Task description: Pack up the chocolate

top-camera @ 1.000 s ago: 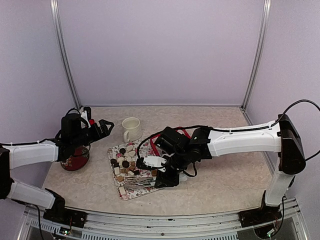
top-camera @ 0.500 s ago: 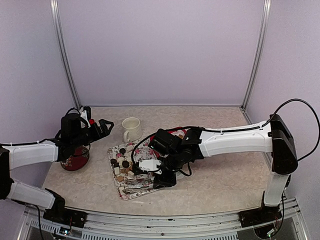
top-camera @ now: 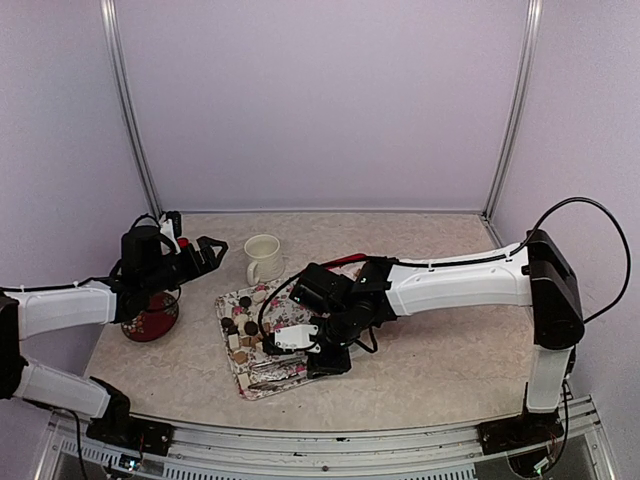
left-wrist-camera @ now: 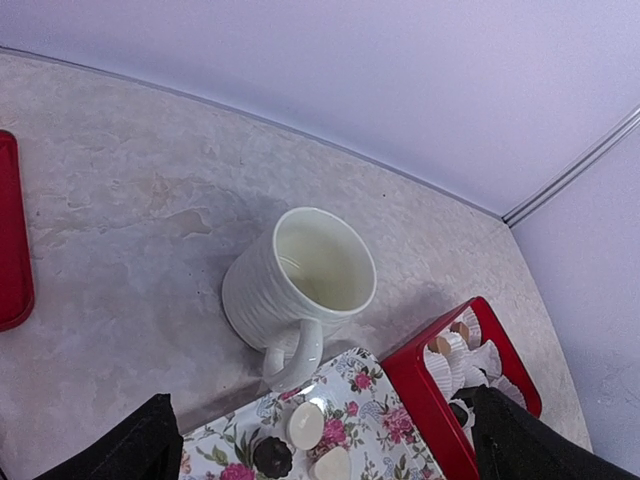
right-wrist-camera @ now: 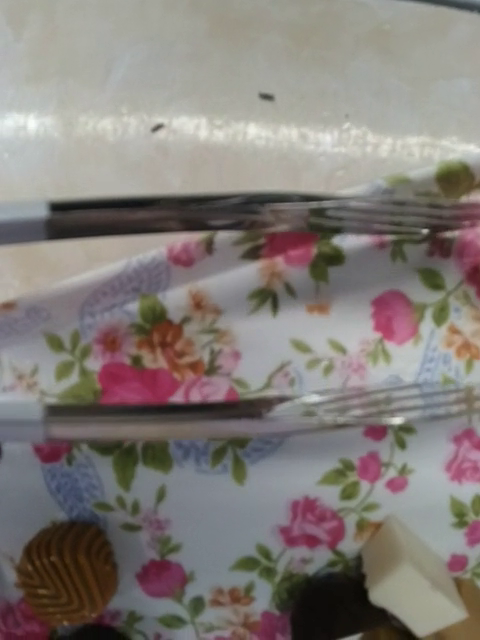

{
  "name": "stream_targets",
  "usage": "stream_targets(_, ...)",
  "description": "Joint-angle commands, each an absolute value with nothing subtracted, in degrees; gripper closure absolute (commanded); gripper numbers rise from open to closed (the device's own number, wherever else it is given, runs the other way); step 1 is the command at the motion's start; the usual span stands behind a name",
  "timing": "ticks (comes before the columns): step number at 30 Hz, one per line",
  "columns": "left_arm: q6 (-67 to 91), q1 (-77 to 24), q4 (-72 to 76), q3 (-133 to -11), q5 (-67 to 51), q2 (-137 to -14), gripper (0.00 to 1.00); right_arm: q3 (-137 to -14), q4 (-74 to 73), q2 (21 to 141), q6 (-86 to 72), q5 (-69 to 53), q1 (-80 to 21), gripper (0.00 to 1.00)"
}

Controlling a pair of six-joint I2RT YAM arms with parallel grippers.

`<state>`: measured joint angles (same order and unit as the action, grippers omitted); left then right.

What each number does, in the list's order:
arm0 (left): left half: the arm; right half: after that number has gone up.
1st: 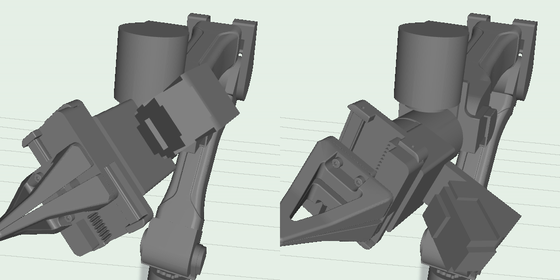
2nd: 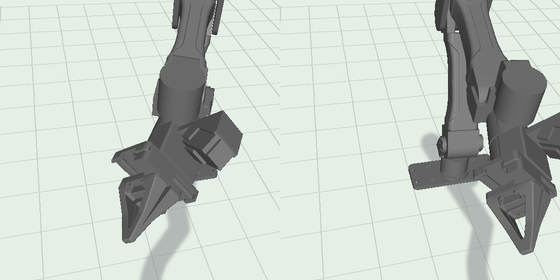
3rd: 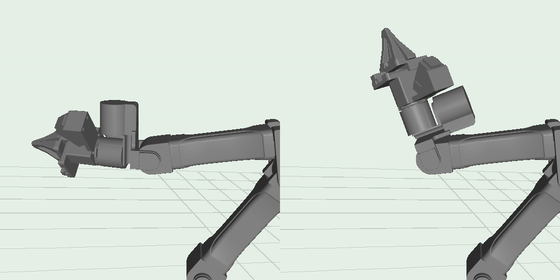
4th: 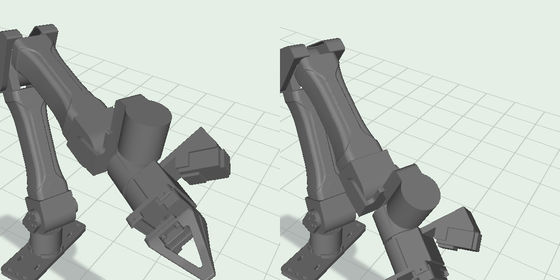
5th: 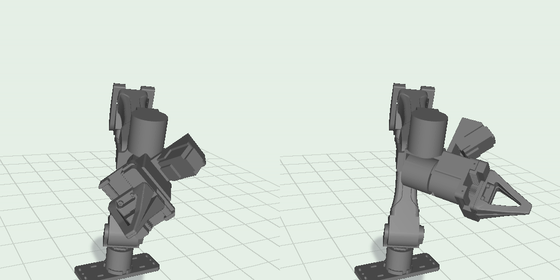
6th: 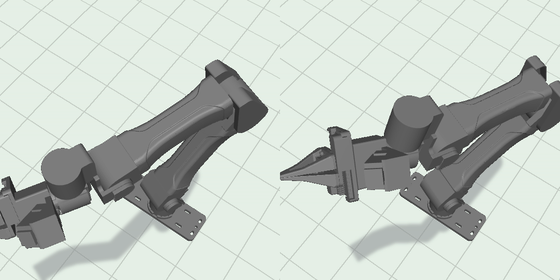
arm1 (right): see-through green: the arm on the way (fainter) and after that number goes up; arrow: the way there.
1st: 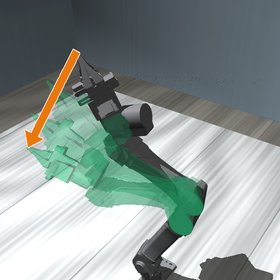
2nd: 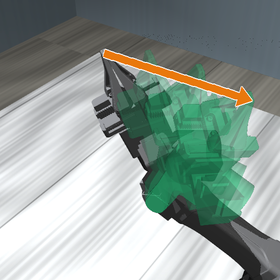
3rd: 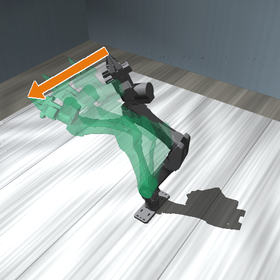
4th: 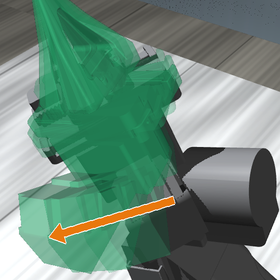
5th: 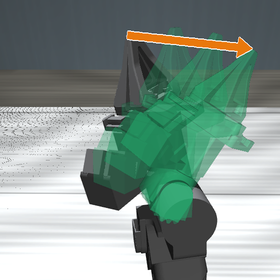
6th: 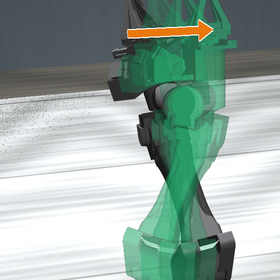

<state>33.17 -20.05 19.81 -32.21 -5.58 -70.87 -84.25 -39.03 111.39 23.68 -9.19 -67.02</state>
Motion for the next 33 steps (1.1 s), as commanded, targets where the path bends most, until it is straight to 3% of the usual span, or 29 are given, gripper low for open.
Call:
stream_targets(1, 33.4, -20.1, 21.5, -32.0, -5.7, -69.8, 0.01, -86.6, -38.8, 113.2, 26.3, -8.0, -67.6, 0.55)
stream_targets(33, 33.1, -18.0, 21.2, -30.1, -6.6, -67.7, 0.01, -91.8, -39.4, 119.2, 29.8, -8.9, -67.6, 0.54)
